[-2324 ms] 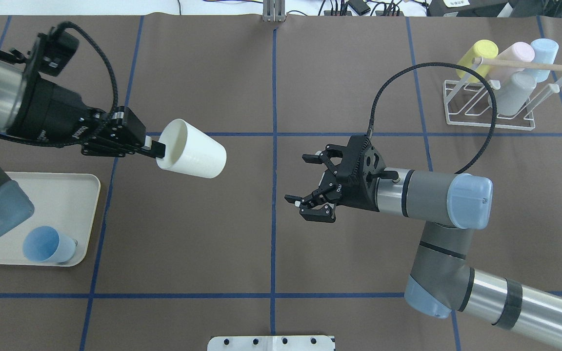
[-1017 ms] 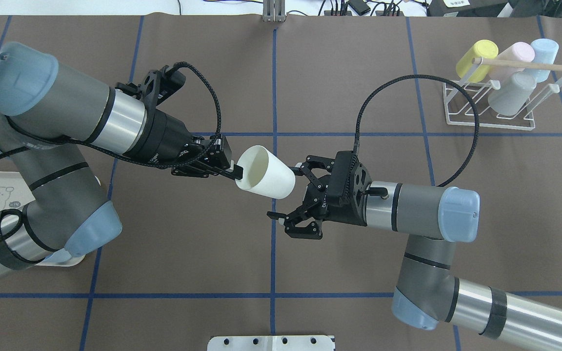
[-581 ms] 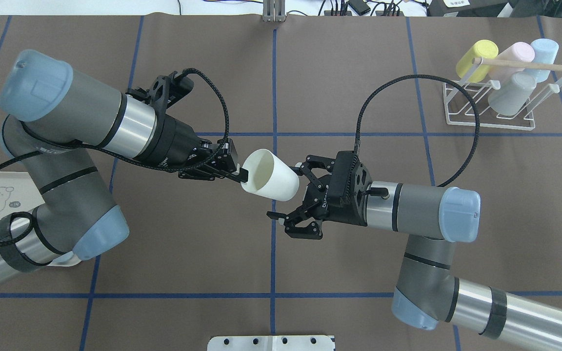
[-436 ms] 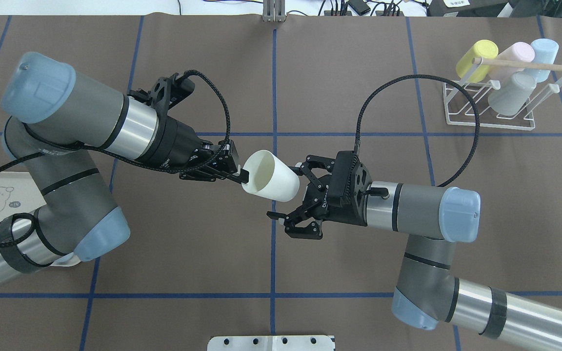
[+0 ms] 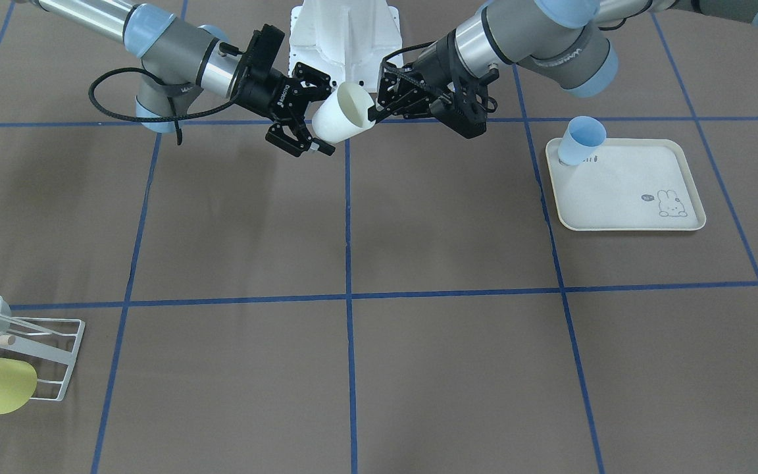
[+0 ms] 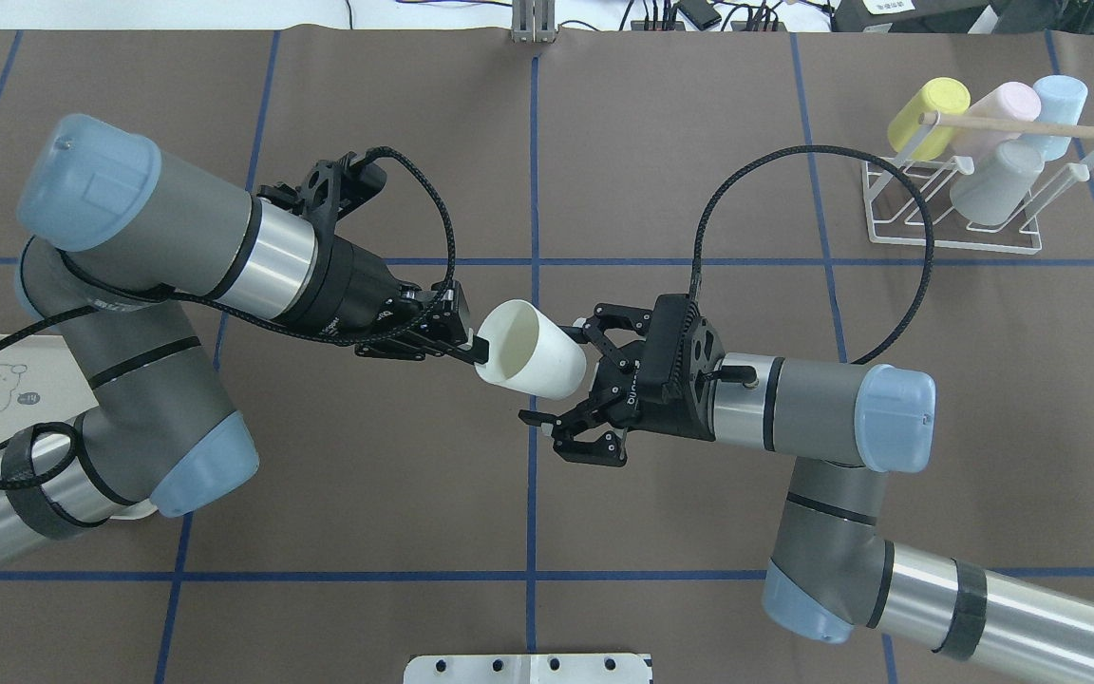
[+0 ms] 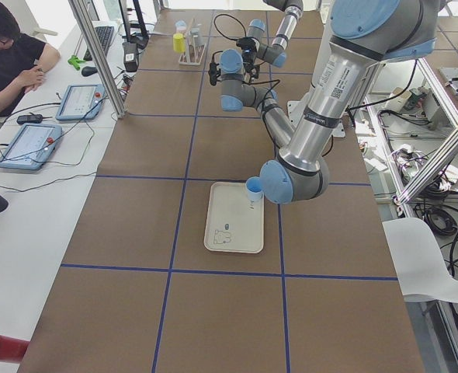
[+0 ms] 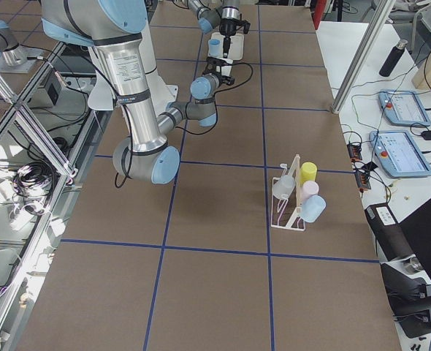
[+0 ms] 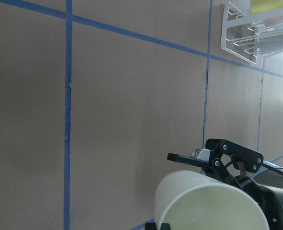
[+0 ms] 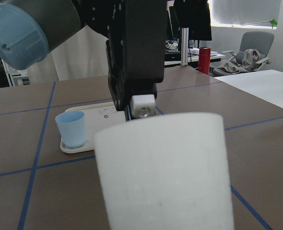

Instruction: Transfer IKEA cup to right arm and place on rack

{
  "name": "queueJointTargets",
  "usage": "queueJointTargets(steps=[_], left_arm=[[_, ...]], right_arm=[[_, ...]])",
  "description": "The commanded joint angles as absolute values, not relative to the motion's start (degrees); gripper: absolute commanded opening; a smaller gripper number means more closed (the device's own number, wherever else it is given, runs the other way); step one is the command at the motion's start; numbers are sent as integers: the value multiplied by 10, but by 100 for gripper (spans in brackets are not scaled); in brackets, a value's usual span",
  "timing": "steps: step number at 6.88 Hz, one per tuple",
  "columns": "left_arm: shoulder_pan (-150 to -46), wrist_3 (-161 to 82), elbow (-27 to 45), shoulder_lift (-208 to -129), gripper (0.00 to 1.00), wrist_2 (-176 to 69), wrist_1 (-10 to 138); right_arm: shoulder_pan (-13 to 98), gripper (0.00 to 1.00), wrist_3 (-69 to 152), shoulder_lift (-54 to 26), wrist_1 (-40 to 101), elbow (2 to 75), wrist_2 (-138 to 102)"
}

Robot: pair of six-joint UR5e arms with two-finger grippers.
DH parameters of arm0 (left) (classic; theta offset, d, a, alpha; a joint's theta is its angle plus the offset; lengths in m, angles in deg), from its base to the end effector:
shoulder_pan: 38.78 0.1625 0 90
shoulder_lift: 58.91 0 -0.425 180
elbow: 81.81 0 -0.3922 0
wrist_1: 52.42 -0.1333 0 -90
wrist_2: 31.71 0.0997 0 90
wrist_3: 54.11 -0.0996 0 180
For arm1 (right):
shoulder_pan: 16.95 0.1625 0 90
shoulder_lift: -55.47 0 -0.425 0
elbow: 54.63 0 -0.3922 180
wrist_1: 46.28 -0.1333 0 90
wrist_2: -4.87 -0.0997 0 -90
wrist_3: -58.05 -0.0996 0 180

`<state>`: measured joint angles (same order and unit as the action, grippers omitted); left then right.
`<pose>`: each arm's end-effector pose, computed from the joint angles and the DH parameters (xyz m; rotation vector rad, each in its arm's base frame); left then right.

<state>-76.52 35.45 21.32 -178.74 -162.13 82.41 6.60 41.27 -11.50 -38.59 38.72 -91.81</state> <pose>0.4151 -0.4082 0.1672 -0.0497 1.5407 0.0237 -0.4825 -0.3431 0.2532 1.4070 -1.3594 -0.6925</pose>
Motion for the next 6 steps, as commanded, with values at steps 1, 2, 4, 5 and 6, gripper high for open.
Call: queueJointTargets(steps=[1, 2, 4, 5, 6], left_arm=[[-763, 355, 213, -1787, 0, -1620, 824], [-763, 355, 213, -1787, 0, -1620, 824], [-764, 354, 213, -1787, 0, -1620, 824], [-764, 354, 214, -1787, 0, -1620, 824], [-764, 353, 215, -1787, 18, -1620, 824]], right_arm=[[66, 92, 413, -116, -393, 387, -918], [65, 89, 413, -116, -394, 387, -918], [63, 65, 413, -117, -394, 387, -918], [62, 52, 413, -117, -394, 387, -918], [62, 48, 413, -117, -394, 388, -918]])
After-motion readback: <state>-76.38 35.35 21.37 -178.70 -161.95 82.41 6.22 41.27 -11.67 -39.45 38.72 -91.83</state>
